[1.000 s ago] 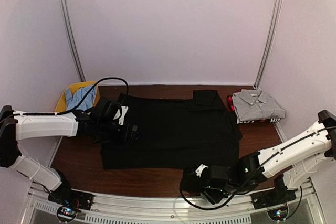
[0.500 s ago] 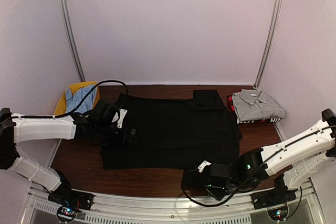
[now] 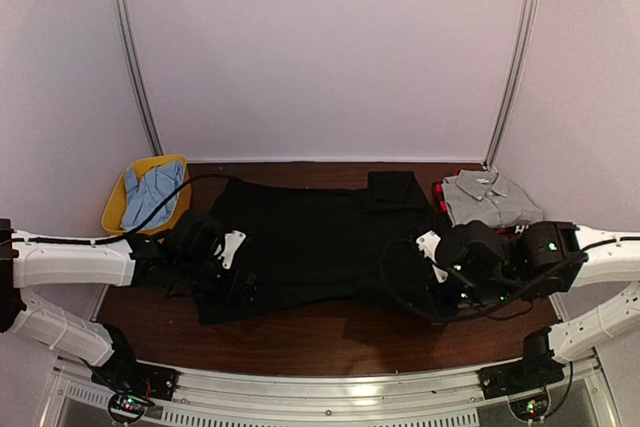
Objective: Fold and stack the long sleeve shirts
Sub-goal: Pick up the sleeve from the corner of the board, then pick up the shirt from the center of the board.
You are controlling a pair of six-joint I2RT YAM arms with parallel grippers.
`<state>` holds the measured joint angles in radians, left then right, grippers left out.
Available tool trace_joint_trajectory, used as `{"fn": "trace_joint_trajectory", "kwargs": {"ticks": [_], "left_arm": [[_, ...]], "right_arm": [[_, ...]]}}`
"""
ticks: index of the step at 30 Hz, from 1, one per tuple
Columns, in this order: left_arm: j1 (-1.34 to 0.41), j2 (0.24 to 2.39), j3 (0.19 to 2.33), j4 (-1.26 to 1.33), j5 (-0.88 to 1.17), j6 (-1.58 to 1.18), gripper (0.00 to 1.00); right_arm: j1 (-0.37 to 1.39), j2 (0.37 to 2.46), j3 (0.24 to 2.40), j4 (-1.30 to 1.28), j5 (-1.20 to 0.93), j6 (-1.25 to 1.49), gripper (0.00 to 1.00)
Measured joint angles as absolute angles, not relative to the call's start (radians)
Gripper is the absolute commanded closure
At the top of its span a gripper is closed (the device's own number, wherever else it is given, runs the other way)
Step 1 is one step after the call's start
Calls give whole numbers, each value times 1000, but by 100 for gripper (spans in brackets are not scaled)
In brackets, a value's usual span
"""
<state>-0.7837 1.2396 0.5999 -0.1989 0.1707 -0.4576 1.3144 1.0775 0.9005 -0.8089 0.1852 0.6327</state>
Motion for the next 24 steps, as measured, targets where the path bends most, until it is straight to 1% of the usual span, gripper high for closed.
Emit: {"fn": "trace_joint_trajectory", "kwargs": {"ticks": [5,10,17,24], "left_arm": [[-837,1252,667,-261,149,-412,7],[-855,1270,722,-265,121,-310,6],[-872,1422,801,-319,40,-167,3],[-971,1500,844,-376,-50,-82,7]], "right_arm": [[1093,1044,946,-826,165,551,100],[903,1117,974,-828,130,441,100],[739,1267,1003,-771,39,310,100],[619,1385,1015,-697,-54,225,100]]}}
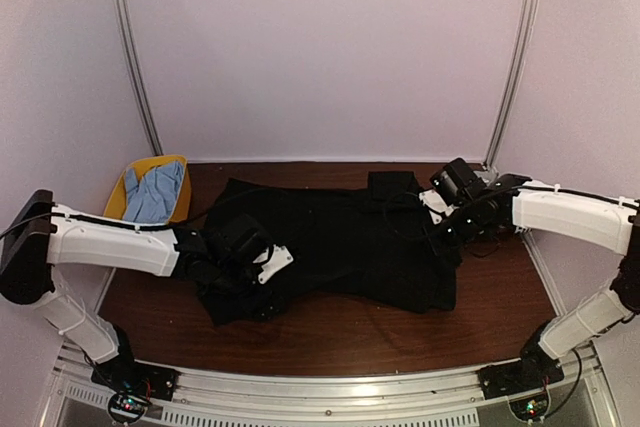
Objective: Fold and stack the long sleeve shirts
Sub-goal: Pick up the shirt from the center of the board.
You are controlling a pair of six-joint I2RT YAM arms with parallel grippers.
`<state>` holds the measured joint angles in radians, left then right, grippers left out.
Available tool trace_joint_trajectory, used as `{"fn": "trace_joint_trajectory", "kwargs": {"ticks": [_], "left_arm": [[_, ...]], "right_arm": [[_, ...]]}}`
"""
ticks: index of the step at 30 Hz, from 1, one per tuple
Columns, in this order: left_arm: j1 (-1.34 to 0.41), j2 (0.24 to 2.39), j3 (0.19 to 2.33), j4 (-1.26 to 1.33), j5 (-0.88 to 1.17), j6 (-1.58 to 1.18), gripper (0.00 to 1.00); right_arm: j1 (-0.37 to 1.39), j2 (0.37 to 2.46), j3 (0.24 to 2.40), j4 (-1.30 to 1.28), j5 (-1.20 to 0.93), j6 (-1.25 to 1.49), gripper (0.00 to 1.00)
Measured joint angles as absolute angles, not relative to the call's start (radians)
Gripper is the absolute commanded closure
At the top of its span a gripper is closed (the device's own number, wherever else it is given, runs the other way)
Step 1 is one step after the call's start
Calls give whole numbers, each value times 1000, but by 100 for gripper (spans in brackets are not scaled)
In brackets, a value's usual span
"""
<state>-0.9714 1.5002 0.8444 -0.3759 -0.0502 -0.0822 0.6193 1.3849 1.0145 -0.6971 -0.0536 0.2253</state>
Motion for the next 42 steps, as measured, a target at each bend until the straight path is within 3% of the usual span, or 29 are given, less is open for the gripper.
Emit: {"fn": "trace_joint_trajectory", "kwargs": {"ticks": [17,28,42], "left_arm": [[-1036,1693,941,-439,-342,-88,8],[-1113,1773,991,-516,-566,-179,44],[-1112,1751,987,-661,-628,-212,65]], "right_arm": [[555,1476,1056,-635,-151,178,100],[549,1478,1056,-633,-157,170,100],[522,1419,1056,-635,-152,164,100]]}}
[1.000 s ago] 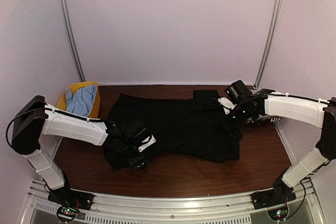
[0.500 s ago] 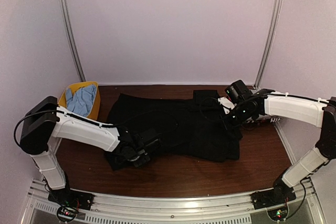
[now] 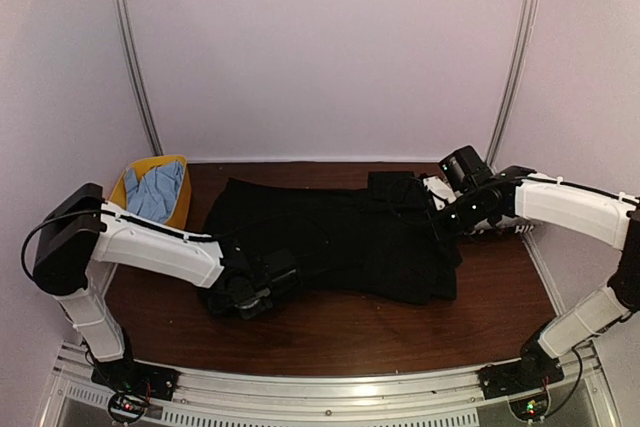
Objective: Fold and stack the long sleeve shirts
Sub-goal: Pick up the shirt from the center of the board, then fold the flattened shirt at the center of the board.
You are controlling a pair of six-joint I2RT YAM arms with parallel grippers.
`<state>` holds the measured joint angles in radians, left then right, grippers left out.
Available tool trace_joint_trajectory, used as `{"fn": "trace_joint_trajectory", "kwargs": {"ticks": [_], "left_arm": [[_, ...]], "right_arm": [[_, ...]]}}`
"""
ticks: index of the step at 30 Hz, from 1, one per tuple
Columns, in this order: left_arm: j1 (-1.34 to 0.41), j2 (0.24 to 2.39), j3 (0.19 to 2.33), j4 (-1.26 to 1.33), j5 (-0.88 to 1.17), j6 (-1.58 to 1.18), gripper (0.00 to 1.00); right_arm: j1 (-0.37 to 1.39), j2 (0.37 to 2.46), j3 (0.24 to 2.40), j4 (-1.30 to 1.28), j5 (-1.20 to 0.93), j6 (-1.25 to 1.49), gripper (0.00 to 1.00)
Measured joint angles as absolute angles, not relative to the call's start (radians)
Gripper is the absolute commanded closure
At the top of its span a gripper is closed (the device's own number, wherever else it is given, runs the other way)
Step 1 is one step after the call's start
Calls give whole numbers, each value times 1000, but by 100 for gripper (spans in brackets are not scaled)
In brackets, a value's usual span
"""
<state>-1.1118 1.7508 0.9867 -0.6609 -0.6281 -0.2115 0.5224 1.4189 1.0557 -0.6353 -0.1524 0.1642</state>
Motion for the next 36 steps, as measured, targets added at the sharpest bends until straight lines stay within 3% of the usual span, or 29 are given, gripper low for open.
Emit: {"fn": "trace_joint_trajectory", "kwargs": {"ticks": [11,23,29,36], "left_arm": [[-997,1642,985,-690,-594,-180,100],[-833,1707,1076,-675,-559,-91,100],[-801,1789,1152,-685,-565,-59,87],[-752,1803,1192,-706,-585,-34,64]], "right_arm": [[508,1416,1065,-644,-133,164,100],[503,1577,1265,-652,-107,119,100],[493,1666,1330,-664,-82,80,100],[474,1735,1349,-682,-52,67,100]]}}
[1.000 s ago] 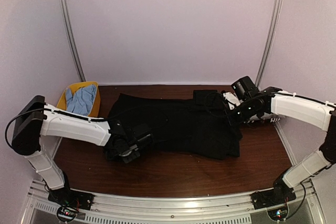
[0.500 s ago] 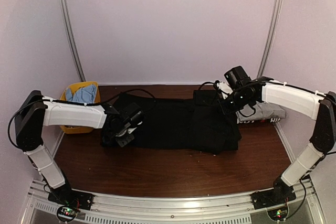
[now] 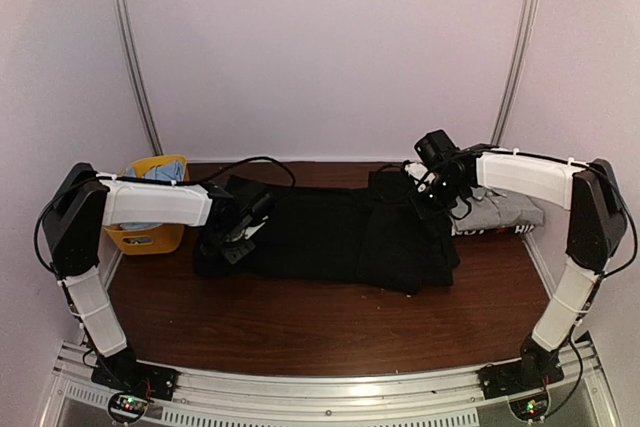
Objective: Fold and stack the long sleeve shirts
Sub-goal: Fold the flattened shirt at the center of the board.
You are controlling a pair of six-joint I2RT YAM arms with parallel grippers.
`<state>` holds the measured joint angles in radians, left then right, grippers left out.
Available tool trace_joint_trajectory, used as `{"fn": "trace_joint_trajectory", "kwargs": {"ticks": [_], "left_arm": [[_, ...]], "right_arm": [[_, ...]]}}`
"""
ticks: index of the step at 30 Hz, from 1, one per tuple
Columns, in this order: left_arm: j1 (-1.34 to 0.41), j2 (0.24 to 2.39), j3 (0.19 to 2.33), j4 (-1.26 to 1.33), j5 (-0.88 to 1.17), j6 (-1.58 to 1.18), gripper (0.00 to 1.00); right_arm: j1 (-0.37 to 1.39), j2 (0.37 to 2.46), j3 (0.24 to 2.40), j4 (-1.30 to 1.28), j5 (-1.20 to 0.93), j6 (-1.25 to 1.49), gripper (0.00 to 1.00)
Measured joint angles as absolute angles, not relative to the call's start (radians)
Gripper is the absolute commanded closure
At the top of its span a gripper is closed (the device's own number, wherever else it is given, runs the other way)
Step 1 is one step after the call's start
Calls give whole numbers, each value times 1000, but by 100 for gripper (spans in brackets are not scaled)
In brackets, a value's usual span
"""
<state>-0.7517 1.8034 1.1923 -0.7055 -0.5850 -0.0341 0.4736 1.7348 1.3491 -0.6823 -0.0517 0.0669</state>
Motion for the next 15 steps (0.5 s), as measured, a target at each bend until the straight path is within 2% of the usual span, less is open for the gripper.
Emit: {"fn": "trace_joint_trajectory", "kwargs": {"ticks": [11,15], "left_arm": [[-653,1826,1192,-734,-612,-19,44],[-628,1827,1190,-738,-618,-20,31]], "right_arm": [[451,1802,1393,-683,-45,55,100],[447,1834,1404,-683,-43,56,100]]}}
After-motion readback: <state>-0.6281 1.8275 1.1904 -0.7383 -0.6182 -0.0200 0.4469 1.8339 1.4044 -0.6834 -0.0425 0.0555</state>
